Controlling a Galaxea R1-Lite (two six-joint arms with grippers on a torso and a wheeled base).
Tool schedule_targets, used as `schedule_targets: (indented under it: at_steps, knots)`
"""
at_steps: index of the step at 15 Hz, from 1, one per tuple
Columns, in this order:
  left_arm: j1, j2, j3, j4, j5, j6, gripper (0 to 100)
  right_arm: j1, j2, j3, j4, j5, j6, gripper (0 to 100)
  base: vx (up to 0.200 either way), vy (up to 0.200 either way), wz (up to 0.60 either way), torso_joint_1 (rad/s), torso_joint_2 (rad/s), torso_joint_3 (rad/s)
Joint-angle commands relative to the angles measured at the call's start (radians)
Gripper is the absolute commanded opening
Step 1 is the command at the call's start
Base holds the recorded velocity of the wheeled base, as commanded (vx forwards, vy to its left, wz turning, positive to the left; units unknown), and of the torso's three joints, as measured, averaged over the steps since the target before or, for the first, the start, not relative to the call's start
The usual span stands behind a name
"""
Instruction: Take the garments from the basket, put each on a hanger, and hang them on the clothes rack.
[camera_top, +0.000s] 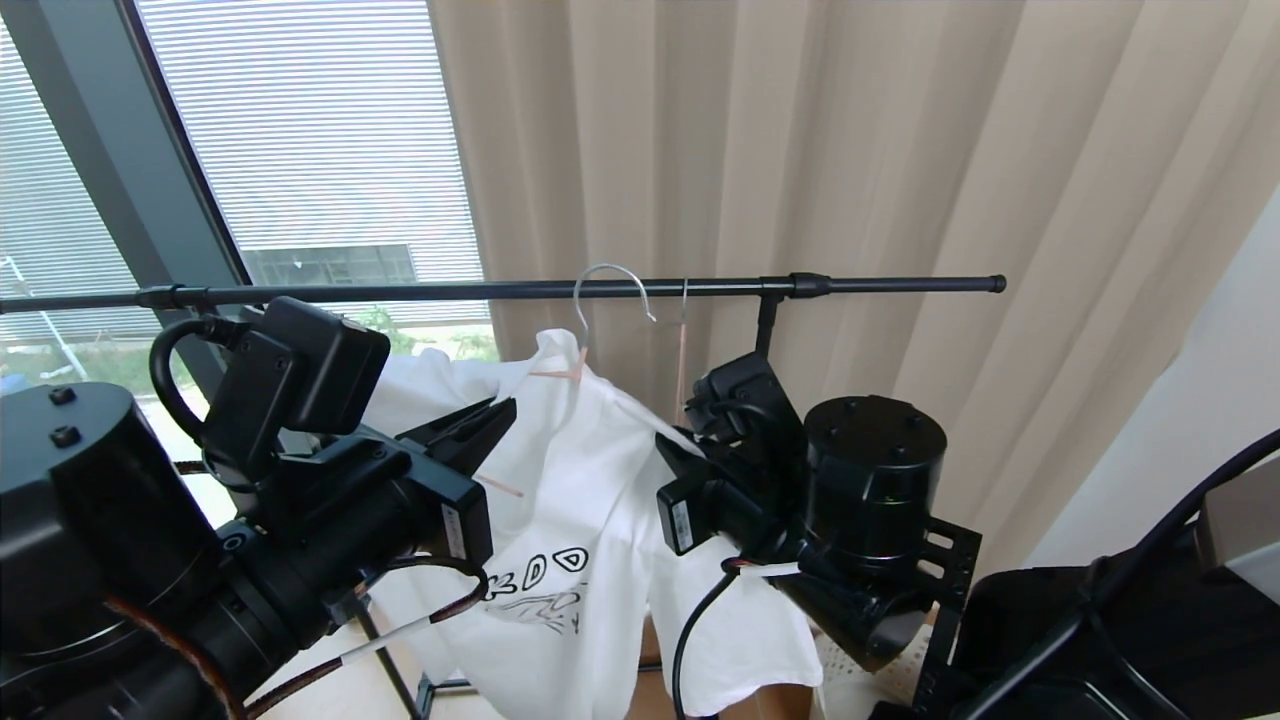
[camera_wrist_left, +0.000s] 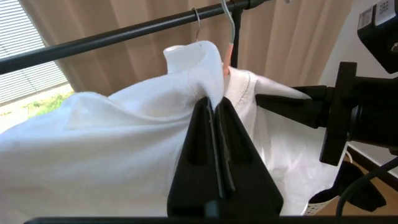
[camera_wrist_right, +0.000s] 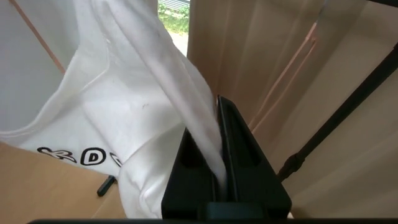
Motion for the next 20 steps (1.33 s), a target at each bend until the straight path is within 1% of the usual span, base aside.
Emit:
schedule_targets:
  at_steps: [1,5,9,11,12,16,19,20]
  knots:
    - [0.001,0.003,0.005,0.0,-0.013,0.003,0,-0.005,-0.025,0.0,-0.004,0.001,0.0,0,0.0,0.0,0.0,0.0,0.0,0.0]
    - [0.002,0.006,0.014,0.0,-0.037,0.013,0,-0.007,-0.042,0.003,-0.038,0.001,-0.002,0,0.0,0.0,0.0,0.0,0.0,0.0]
    - [0.001,0.003,0.026,0.0,-0.044,0.016,0,-0.007,-0.048,0.003,-0.039,-0.001,-0.002,0,0.0,0.0,0.0,0.0,0.0,0.0]
    - [0.001,0.003,0.03,0.0,-0.062,0.016,0,-0.007,-0.048,0.005,-0.042,0.001,-0.002,0,0.0,0.0,0.0,0.0,0.0,0.0]
    - [0.001,0.003,0.03,0.0,-0.063,0.016,100,-0.005,-0.05,0.005,-0.042,0.001,-0.002,0,0.0,0.0,0.0,0.0,0.0,0.0]
    - [0.001,0.002,0.023,-0.002,-0.063,0.016,100,-0.005,-0.048,0.014,-0.044,0.001,0.0,0,0.0,0.0,0.0,0.0,0.0,0.0]
    - [-0.002,-0.023,0.02,0.0,-0.068,0.016,100,-0.01,-0.047,0.018,-0.044,0.038,0.0,0,0.0,0.0,0.0,0.0,0.0,0.0]
    - [-0.004,-0.034,0.022,-0.002,-0.086,0.014,100,-0.017,-0.045,0.018,-0.044,0.039,0.0,0,0.0,0.0,0.0,0.0,0.0,0.0]
